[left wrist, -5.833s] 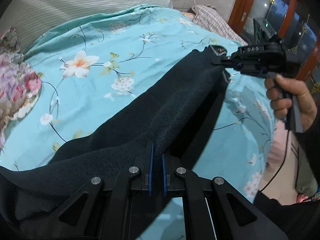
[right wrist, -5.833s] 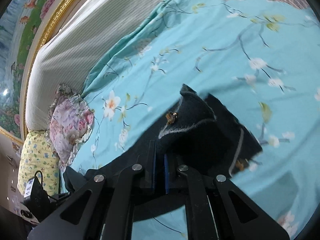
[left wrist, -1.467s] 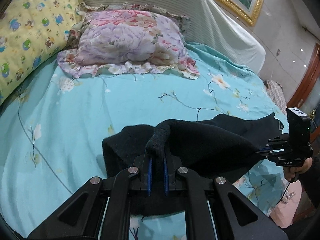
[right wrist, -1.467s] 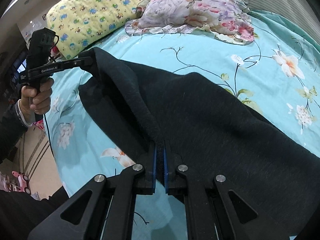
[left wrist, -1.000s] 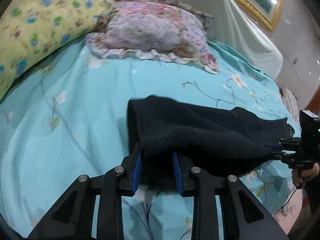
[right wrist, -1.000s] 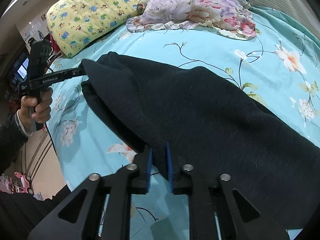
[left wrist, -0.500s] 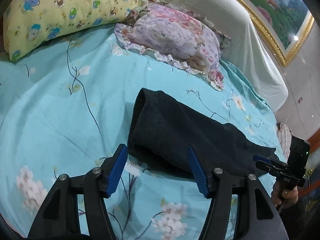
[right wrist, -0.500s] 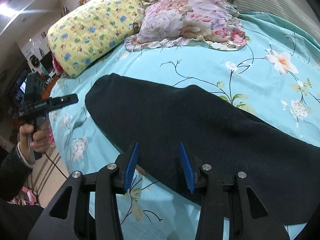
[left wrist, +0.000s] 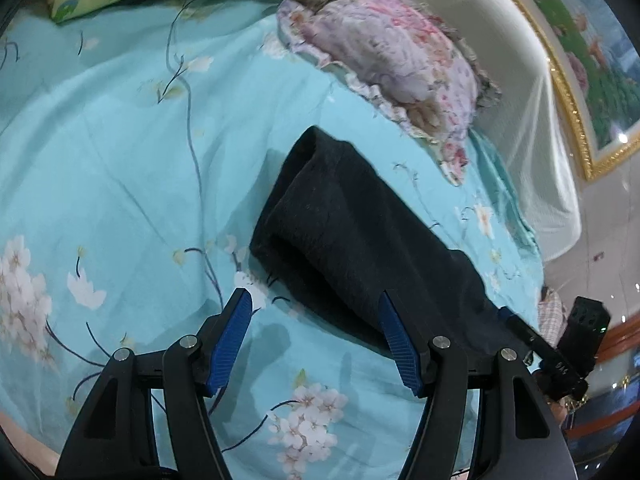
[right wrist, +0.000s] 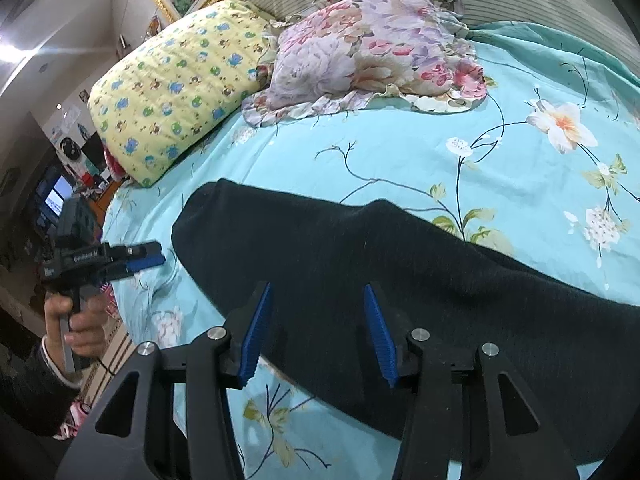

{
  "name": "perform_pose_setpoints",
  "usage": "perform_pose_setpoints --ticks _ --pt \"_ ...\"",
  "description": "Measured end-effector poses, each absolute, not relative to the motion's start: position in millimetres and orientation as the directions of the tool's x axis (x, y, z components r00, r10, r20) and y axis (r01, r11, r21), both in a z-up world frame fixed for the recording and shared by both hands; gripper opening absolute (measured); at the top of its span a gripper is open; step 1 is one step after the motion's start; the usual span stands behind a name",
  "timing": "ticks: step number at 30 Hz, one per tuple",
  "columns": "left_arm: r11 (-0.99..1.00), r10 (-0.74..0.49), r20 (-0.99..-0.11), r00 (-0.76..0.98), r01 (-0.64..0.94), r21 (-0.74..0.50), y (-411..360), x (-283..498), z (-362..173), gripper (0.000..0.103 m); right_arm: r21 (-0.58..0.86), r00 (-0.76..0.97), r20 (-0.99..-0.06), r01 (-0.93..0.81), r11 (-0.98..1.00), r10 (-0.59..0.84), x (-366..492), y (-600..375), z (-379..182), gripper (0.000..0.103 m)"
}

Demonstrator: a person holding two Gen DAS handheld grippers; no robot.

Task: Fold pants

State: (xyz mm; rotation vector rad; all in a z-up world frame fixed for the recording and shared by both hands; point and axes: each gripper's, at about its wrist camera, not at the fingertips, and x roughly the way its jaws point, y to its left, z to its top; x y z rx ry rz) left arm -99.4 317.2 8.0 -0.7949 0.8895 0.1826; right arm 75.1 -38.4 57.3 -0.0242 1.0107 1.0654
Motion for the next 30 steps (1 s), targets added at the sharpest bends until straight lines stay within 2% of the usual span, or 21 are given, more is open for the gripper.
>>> perform_pose_setpoints --ticks 13,20,26,28,29,30 --pt "0.638 -0.241 -0.763 0.600 -0.495 -0.591 312 -76 -7 0.071 0.451 0.120 -0.707 -0.683 0.575 0.697 133 -8 54 0.049" --pt "0.597 -0.262 -0.768 0.584 -0.527 -0.605 314 -66 -20 0.071 0.408 0.083 -0.765 -0.704 0.581 0.638 164 31 34 0.049" --pt "0.551 -0.273 -0.748 0.605 -0.539 -0.637 325 -60 -27 0.071 0.341 -0.024 -0.861 -0.769 0.541 0.508 163 60 2 0.048" --pt "0.547 -0.265 -0.745 0.612 -0.541 -0.639 327 -56 -29 0.071 0.326 -0.030 -0.864 -0.794 0.513 0.502 158 58 1 0.041" --pt "0.547 -0.257 -0.744 0.616 -0.542 -0.638 328 -53 -29 0.070 0.333 -0.041 -0.863 -0.796 0.506 0.504 157 57 2 0.027" --pt "0.549 -0.248 -0.745 0.619 -0.544 -0.635 328 -51 -29 0.068 0.348 -0.057 -0.861 -0.791 0.503 0.506 158 55 3 0.021"
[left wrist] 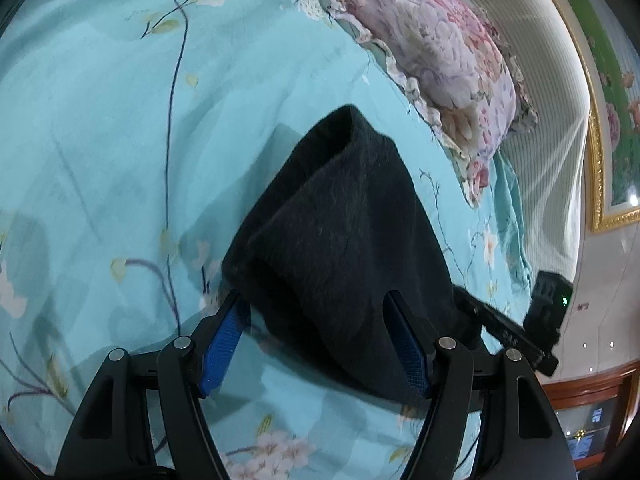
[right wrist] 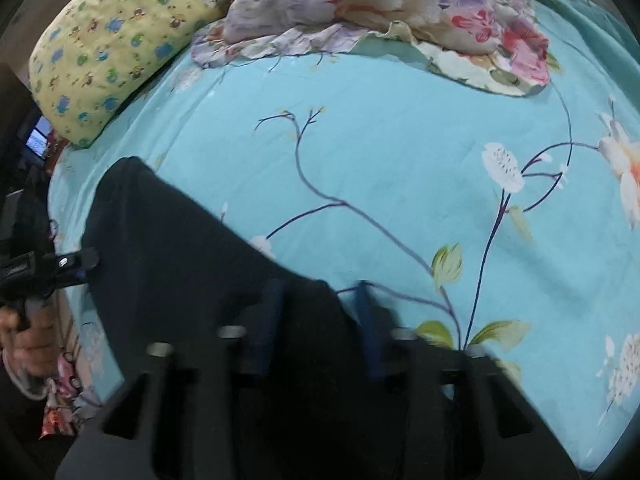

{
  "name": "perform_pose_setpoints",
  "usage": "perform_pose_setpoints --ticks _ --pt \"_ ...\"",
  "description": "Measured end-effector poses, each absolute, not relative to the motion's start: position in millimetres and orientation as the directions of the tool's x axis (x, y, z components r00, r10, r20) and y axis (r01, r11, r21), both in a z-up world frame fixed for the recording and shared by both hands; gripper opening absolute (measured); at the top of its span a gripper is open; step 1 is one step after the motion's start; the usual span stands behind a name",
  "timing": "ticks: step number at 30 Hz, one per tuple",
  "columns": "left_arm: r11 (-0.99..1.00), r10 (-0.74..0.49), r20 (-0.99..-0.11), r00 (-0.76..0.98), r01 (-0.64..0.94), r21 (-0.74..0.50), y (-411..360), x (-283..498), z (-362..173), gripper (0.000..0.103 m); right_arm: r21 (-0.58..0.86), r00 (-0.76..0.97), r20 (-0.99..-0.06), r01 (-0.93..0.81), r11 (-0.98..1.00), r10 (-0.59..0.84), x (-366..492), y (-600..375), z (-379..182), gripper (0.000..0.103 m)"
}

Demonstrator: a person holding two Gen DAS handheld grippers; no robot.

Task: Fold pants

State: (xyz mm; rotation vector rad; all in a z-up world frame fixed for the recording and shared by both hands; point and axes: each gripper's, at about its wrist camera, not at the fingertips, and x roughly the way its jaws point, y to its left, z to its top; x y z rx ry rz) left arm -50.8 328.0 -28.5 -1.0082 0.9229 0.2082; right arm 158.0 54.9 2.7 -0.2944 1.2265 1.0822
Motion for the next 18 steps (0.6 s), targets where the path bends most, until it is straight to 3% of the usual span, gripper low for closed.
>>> perform_pose_setpoints --ticks 2,3,4,14,18 --pt "0.570 -0.215 -0.754 0.620 -0.547 -0.613 328 -47 -27 0.049 0.345 -0.056 -0.861 -0.795 0.500 0.506 158 52 5 0.017" --pt "0.583 -0.206 -0.763 0.613 -0.549 -0.599 328 -45 -26 0.027 0.342 -0.055 -0.861 -0.798 0.495 0.506 157 52 6 0.016" --pt "0.584 -0.219 -0.755 0.618 -0.537 -0.609 330 -46 -27 0.023 0.333 -0.049 -0.862 -0.804 0.492 0.505 156 51 9 0.015" --pt "0.697 -0.130 -0.606 0.785 -0.363 -0.619 322 -97 32 0.016 0.200 0.131 -0.843 -0.824 0.530 0.521 144 62 40 0.013" --pt "0.733 -0.061 -0.617 0.784 -0.384 -0.561 334 -111 38 0.016 0.198 0.167 -0.806 -0.828 0.524 0.568 129 78 48 0.013"
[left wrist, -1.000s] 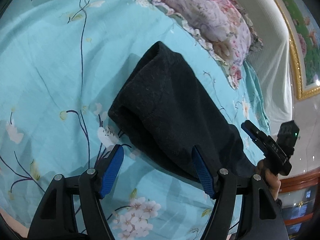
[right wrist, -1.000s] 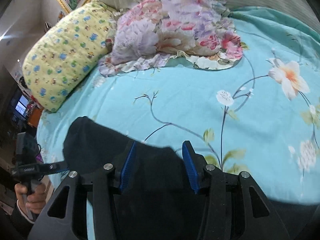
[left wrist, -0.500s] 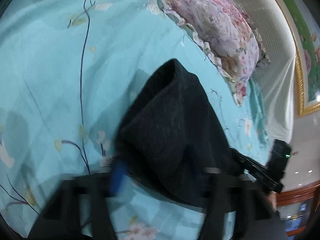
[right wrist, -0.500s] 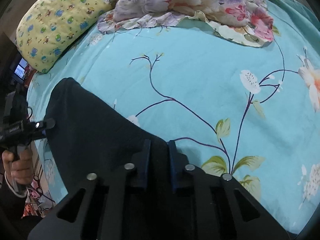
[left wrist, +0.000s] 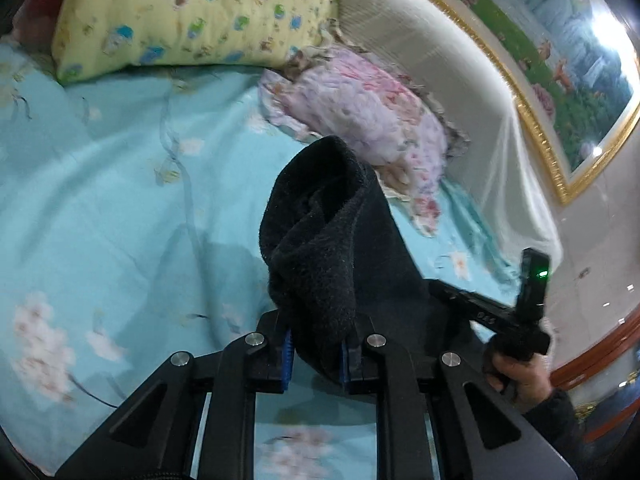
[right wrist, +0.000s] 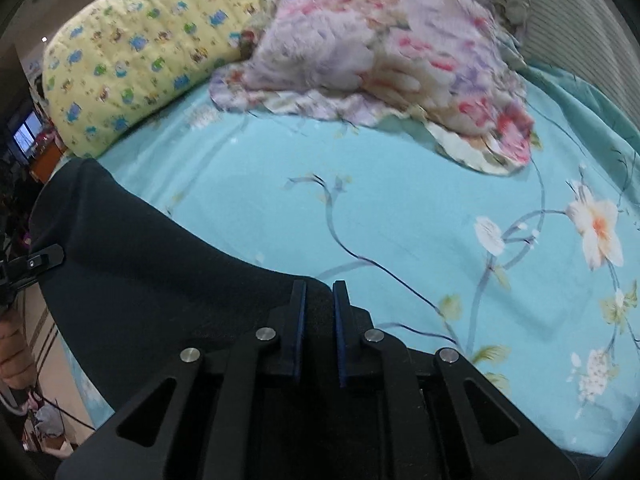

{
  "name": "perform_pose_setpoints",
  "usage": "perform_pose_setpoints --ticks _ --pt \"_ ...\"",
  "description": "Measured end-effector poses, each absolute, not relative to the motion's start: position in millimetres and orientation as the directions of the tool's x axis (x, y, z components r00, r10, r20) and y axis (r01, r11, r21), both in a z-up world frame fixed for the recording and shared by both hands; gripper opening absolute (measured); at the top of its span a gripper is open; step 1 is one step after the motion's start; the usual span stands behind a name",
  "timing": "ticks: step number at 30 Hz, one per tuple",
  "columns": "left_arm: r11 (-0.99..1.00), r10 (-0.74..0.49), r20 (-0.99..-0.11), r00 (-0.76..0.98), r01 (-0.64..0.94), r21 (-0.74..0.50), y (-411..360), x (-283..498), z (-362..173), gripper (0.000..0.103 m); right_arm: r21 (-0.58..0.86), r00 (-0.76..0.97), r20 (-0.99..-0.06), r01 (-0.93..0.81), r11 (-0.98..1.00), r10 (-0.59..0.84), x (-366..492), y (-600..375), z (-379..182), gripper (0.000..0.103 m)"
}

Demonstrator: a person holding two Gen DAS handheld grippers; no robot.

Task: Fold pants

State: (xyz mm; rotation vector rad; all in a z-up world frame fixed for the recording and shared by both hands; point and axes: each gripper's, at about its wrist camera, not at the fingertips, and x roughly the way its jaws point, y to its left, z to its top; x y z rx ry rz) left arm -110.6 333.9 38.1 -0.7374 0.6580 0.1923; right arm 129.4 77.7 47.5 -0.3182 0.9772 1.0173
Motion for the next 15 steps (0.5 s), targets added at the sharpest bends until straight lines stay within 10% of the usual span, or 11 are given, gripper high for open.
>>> perform_pose_setpoints --ticks 8,15 --pt "0.745 -0.022 -0.717 0.697 -0.467 -0.476 343 -103 0 0.021 0.172 0.173 -0.833 -0.823 0.542 0.526 117 108 17 0.015" --pt "0.716 0.098 -0.697 0.710 -0.537 -0.446 357 -130 22 0.045 0.198 0.257 -0.791 -0.751 0.629 0.556 115 72 40 0.052"
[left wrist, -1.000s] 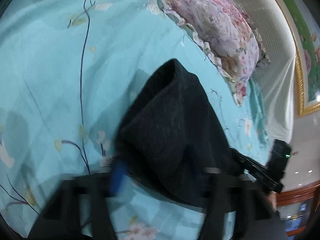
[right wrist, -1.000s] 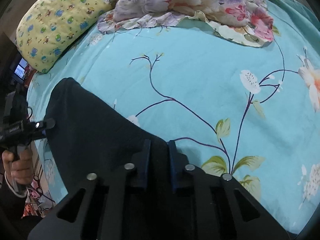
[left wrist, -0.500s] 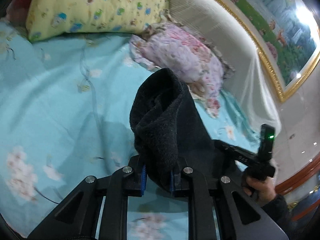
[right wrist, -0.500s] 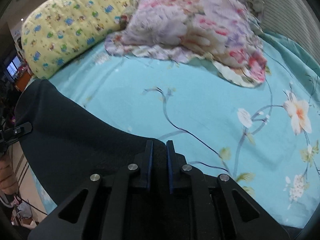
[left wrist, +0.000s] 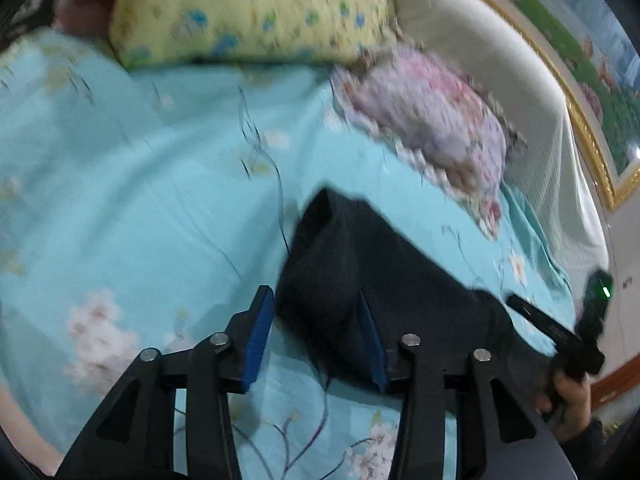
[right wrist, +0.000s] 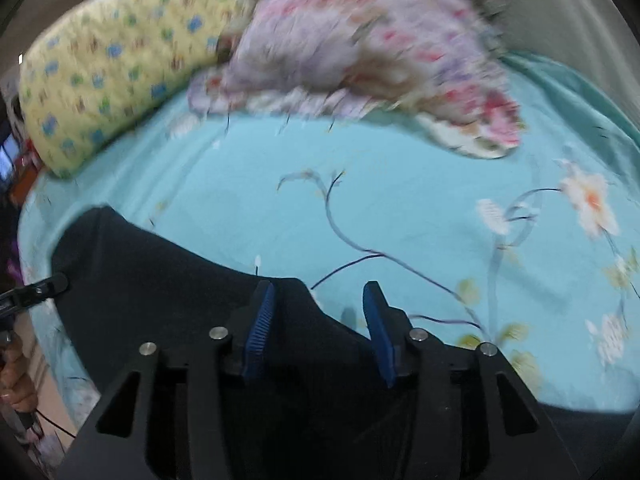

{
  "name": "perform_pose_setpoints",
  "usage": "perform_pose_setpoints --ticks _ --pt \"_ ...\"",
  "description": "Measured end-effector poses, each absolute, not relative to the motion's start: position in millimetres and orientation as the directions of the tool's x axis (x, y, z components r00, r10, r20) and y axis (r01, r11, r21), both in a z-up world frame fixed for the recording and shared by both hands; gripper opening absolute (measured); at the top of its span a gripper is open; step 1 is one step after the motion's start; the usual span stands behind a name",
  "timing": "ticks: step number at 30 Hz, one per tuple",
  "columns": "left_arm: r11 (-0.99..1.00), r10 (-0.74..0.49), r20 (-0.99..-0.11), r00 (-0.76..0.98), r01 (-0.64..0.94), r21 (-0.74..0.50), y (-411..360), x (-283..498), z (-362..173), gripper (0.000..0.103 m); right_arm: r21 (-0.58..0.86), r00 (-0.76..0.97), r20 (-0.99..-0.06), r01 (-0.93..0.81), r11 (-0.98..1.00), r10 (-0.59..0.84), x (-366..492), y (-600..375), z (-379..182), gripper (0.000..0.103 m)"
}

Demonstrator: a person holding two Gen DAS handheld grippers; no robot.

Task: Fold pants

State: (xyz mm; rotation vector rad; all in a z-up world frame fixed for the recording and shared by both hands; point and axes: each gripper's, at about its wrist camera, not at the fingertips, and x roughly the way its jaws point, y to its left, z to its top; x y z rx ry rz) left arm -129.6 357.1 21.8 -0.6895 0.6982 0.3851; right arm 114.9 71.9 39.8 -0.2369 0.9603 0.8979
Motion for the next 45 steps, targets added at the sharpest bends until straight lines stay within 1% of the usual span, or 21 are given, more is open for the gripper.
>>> perform_pose_setpoints --ticks 2,3,4,7,11,16,19,23,30,37,45 --pt "0.727 0.129 -0.681 0.721 -0.536 -0.429 356 -133 36 0.049 0.255 0.259 -0.759 -0.725 0.640 0.597 111 46 51 0.059" --pt "0.733 0.136 -0.672 0.728 -0.530 -0.427 355 -133 42 0.052 0.268 0.269 -0.749 -0.713 0.648 0.605 110 36 54 0.061" --pt "0.745 0.138 -0.663 0.736 -0.518 -0.421 351 -132 48 0.054 0.281 0.283 -0.739 -0.696 0.661 0.612 107 22 58 0.061" --pt "0.785 0.121 -0.657 0.744 -0.477 -0.396 337 -122 61 0.054 0.320 0.305 -0.723 -0.648 0.691 0.620 102 -13 61 0.061" --pt "0.831 0.065 -0.658 0.750 -0.406 -0.380 306 -101 68 0.058 0.359 0.321 -0.727 -0.575 0.735 0.607 98 -52 55 0.061" --pt "0.868 0.002 -0.669 0.743 -0.334 -0.368 268 -75 66 0.062 0.399 0.353 -0.718 -0.498 0.770 0.600 90 -98 53 0.061" --pt "0.875 -0.048 -0.675 0.736 -0.295 -0.384 251 -61 64 0.063 0.430 0.375 -0.707 -0.447 0.785 0.600 86 -125 53 0.063" --pt "0.898 -0.086 -0.690 0.719 -0.244 -0.367 224 -42 62 0.064 0.444 0.406 -0.701 -0.395 0.804 0.586 80 -155 51 0.065" --pt "0.928 -0.169 -0.724 0.669 -0.138 -0.345 173 -13 57 0.068 0.492 0.452 -0.699 -0.257 0.832 0.553 75 -214 39 0.065" --pt "0.945 -0.239 -0.742 0.627 -0.026 -0.327 126 19 57 0.070 0.508 0.499 -0.696 -0.169 0.845 0.517 78 -257 36 0.065" --pt "0.957 -0.286 -0.776 0.561 0.137 -0.254 62 66 55 0.072 0.545 0.543 -0.692 -0.038 0.838 0.475 88 -300 24 0.066"
